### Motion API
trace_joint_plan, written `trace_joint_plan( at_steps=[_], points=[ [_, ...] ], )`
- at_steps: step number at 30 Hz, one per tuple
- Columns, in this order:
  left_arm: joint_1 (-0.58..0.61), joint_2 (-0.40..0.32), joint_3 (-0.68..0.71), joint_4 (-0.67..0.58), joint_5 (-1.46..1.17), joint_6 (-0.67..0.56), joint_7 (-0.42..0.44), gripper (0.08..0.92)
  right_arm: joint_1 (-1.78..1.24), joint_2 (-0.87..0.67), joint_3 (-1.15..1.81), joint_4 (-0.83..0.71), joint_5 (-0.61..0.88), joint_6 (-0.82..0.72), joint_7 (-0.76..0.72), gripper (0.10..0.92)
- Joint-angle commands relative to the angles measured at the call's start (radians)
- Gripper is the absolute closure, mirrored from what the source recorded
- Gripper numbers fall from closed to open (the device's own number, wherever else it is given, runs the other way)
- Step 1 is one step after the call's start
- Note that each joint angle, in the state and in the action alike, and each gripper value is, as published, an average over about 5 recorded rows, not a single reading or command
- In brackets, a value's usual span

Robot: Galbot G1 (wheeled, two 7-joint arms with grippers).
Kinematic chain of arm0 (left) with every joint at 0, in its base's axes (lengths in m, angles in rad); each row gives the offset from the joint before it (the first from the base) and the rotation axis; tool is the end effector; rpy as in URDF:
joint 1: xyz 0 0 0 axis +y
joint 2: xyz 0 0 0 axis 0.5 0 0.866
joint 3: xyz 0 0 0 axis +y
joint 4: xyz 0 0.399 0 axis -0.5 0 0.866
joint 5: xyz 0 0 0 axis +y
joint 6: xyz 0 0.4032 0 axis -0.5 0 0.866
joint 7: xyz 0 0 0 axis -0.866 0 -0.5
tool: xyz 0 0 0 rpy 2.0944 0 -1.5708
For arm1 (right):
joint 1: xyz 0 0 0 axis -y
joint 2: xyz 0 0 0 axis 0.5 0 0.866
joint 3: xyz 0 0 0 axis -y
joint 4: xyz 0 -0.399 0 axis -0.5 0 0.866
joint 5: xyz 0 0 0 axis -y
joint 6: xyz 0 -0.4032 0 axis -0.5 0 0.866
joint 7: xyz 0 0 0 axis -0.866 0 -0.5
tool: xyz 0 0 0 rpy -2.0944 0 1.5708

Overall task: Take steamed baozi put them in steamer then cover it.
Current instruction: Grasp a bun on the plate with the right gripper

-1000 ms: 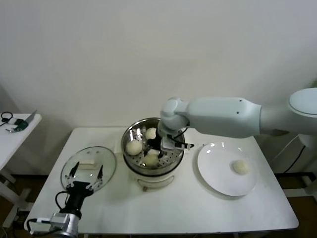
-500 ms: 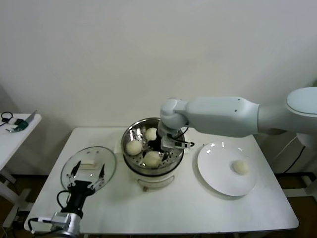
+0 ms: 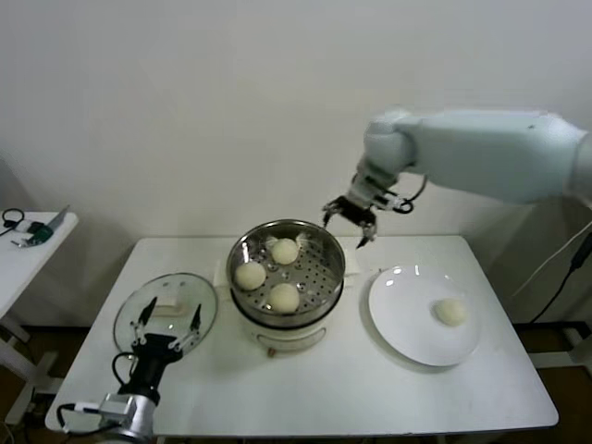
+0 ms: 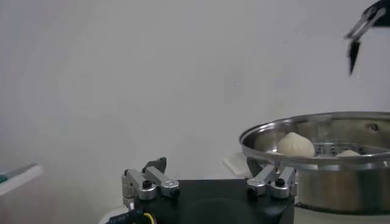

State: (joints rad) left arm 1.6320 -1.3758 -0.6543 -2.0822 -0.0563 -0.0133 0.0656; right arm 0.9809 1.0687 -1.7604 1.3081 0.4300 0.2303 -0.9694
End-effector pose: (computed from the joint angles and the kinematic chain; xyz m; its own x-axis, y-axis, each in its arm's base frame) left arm 0.1864 0.0840 -0.3500 -0.9971 0.0502 0.0570 0.0594 0.9830 0.1738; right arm 0.6358 0.0157 0.0290 -0.1991 -0.1786 0.9636 -0.6494 -0.7123 -0.2662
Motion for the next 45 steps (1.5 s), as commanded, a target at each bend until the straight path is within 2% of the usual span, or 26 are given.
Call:
trace_joint_plan(
  at_steps=[1,5,9,22,32,45],
  points=[
    [-0.009,0.0,0.005,0.009,-0.007,-0.005,0.005,0.177,0.13,-0.301,-0.245,0.053,0.246,-0.425,-0.038,0.203],
    [-0.013,-0.001,0.01,0.013,-0.011,-0.011,0.011,0.177,-0.031,-0.424,-0.182,0.057,0.119,-0.469,0.015,0.203],
    [-0.017,-0.003,0.012,0.022,-0.01,-0.014,0.019,0.177,-0.225,-0.485,-0.032,-0.012,-0.023,-0.469,0.024,0.203],
    [-0.003,-0.034,0.018,0.05,0.022,-0.022,0.023,0.177,-0.698,-0.421,0.387,-0.286,-0.222,-0.383,0.002,0.203],
    [0.003,-0.041,0.017,0.058,0.034,-0.023,0.023,0.177,-0.837,-0.356,0.537,-0.405,-0.273,-0.339,-0.014,0.203],
    [0.001,-0.037,0.024,0.054,0.037,-0.018,0.023,0.177,-0.819,-0.324,0.551,-0.402,-0.259,-0.33,-0.016,0.206]
  ],
)
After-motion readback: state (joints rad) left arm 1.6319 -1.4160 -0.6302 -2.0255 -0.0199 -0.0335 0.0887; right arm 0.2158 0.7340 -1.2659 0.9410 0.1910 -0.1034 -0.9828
